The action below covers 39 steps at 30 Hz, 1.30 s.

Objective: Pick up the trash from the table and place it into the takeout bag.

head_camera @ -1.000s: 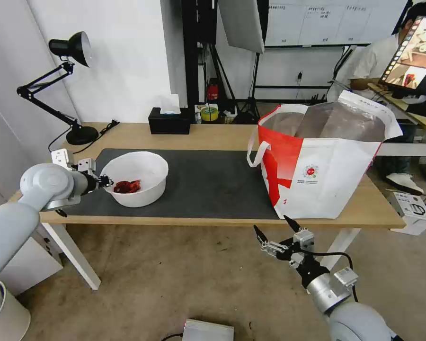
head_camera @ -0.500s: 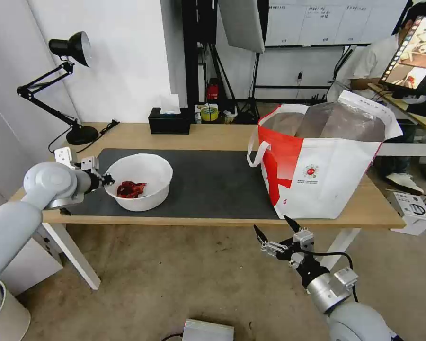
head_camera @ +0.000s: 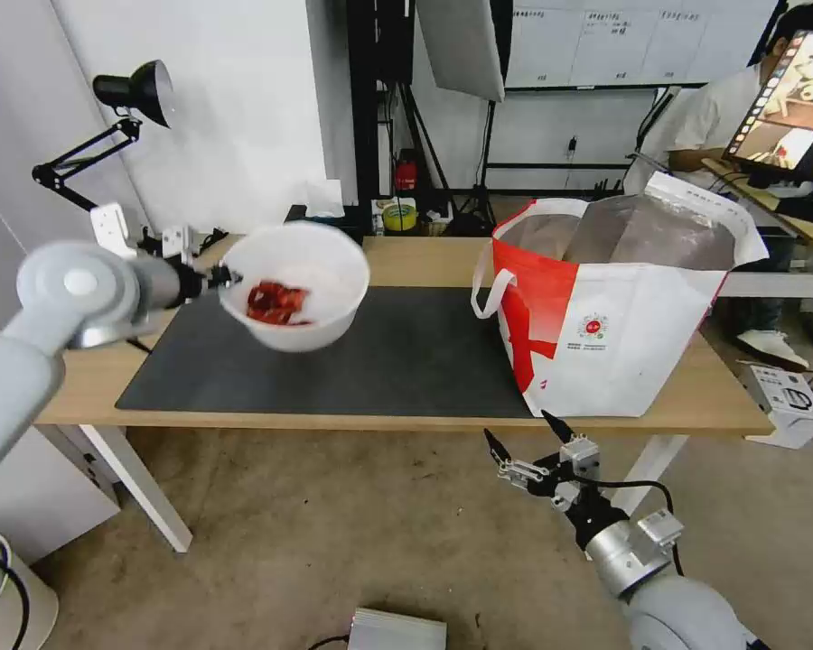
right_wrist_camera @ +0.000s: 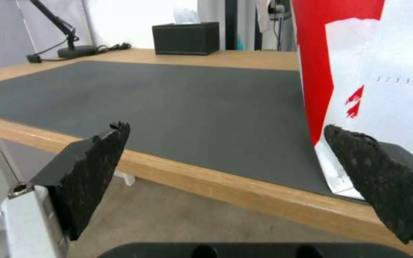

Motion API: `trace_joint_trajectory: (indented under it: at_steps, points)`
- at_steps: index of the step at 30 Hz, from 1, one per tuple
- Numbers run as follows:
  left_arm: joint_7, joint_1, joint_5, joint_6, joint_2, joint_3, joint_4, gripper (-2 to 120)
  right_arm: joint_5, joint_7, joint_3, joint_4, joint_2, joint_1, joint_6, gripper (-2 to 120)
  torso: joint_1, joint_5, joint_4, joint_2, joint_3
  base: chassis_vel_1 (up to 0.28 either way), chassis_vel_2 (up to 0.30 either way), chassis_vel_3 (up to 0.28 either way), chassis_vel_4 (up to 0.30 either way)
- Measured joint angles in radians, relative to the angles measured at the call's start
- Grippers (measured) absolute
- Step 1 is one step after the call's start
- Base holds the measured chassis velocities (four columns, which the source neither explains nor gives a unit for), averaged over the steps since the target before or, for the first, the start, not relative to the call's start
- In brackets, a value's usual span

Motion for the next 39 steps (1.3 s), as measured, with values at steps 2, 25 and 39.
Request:
trace_joint_trajectory:
  at_steps: [2,25,39]
  points:
    - [-0.013,-0.048,-0.019,-0.006,-0.015,0.036,-0.007,0,0.000,0.000,0.000,0.000,0.000,0.000,0.000,100,0.000,0.0000,0.0000,0.000,0.000,0.000,0.000,0.000,0.000]
    - [-0.054,-0.571,-0.061,-0.040,-0.356,0.407,0.216,0,0.000,0.000,0.000,0.000,0.000,0.000,0.000,100,0.000,0.0001,0.0000,0.000,0.000,0.000,0.000,0.000,0.000]
    - [-0.073,-0.675,-0.032,-0.072,-0.620,0.518,0.409,0,0.000,0.000,0.000,0.000,0.000,0.000,0.000,100,0.000,0.0001,-0.0002,0.000,0.000,0.000,0.000,0.000,0.000]
